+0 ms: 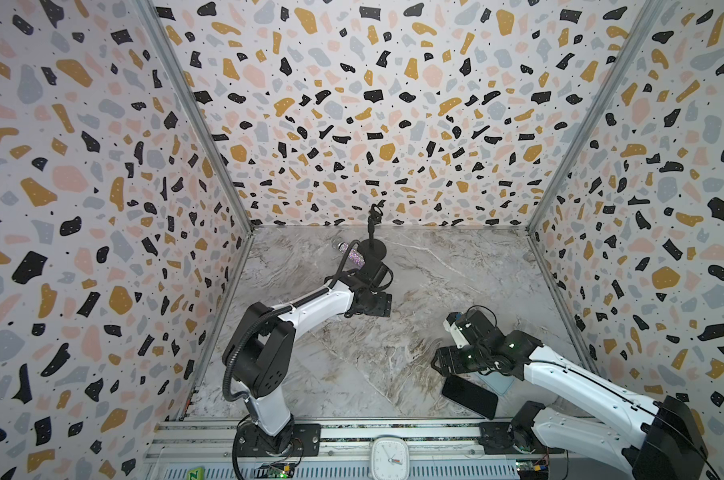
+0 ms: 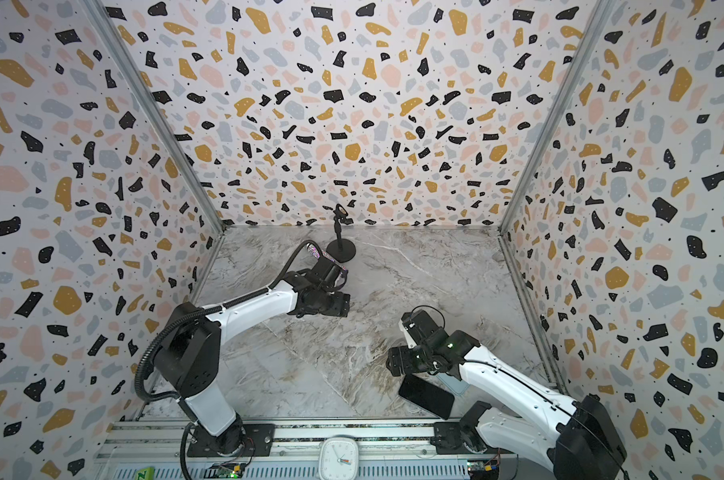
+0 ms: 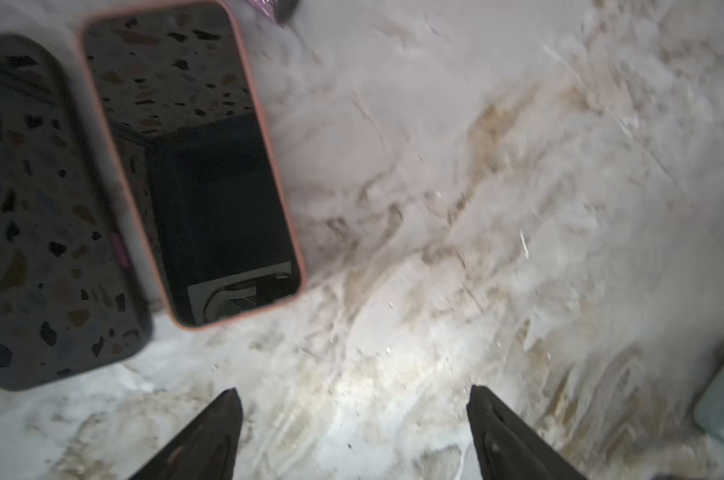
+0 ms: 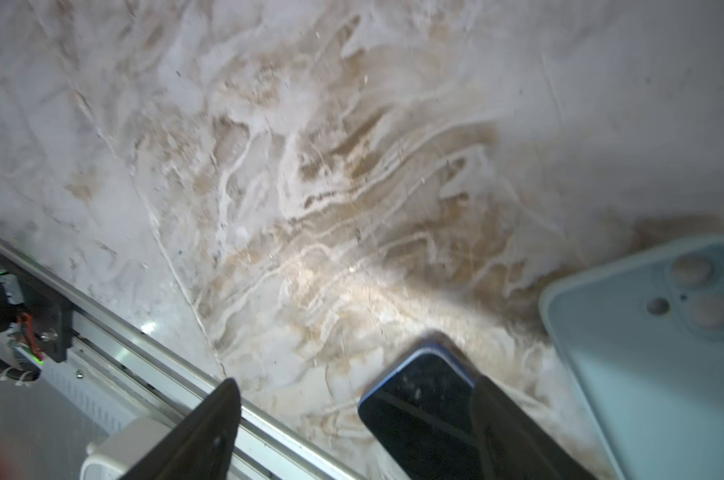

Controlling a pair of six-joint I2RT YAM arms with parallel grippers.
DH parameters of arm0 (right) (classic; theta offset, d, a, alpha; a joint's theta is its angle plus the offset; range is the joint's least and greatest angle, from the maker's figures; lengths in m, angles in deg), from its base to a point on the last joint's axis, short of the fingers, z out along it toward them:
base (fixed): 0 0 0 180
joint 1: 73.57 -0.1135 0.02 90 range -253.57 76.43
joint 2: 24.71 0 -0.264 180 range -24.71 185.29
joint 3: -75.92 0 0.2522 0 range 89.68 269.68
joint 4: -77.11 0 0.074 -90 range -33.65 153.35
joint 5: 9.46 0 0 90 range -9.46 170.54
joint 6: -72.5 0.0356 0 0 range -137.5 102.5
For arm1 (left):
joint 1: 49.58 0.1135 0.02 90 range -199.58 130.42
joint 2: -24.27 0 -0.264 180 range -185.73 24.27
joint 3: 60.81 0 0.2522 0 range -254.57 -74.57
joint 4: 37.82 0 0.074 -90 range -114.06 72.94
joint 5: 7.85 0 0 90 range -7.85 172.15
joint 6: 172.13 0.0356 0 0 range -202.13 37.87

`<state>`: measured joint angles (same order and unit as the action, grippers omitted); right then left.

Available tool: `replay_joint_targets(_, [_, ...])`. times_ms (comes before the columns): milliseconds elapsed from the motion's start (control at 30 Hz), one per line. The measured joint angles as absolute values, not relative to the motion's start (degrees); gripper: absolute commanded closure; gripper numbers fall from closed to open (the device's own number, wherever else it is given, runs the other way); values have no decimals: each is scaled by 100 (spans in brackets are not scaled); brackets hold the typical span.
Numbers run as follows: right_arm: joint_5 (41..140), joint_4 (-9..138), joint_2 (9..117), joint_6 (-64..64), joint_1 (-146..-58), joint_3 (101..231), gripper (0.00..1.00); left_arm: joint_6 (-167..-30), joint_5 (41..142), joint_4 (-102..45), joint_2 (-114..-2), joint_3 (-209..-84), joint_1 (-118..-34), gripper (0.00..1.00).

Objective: Put the phone into the phone case

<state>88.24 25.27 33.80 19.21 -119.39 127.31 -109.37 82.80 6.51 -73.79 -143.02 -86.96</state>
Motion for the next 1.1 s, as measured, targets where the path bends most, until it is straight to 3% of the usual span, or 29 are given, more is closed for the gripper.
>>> replay_joint_targets(300, [8437,1897,2739,3051,-12282,12351,1,-11031,8824,84,-7003,-13480,-9149,14])
replay_joint_targets(567, [8363,1731,2702,3370,-12215,12213,1,-10999,9132,-340,-6864,-13204,-9289,14])
replay_joint_targets(867, [8981,1856,2754,3333,-11133,11732,1,-11001,9438,-729,-6861,-12743,-9280,14])
replay_joint_targets(1100, [8968,1792,2496,3348,-10934,11724,1,-11003,9637,-899,-6861,-12704,-9282,14])
